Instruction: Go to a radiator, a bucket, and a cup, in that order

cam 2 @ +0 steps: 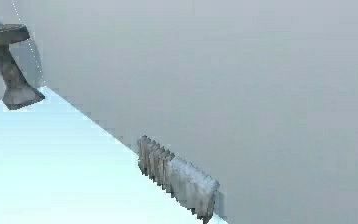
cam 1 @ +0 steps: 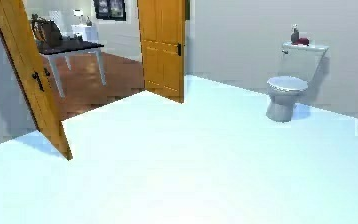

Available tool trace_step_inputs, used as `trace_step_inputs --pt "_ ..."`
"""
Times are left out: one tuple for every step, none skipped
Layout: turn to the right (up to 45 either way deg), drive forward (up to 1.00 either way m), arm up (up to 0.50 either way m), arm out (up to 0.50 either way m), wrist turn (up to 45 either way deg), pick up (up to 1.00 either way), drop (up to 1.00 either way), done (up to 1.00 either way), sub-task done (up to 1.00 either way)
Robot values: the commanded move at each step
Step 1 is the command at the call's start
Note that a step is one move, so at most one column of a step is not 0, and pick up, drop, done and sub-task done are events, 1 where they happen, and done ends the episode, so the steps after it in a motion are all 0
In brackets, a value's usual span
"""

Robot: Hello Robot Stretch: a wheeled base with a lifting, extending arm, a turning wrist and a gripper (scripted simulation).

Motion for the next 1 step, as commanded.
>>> trace_step_inputs --pt "-45.0 0.0 0.0 0.0 0.0 0.0 0.0 0.0 0.0"
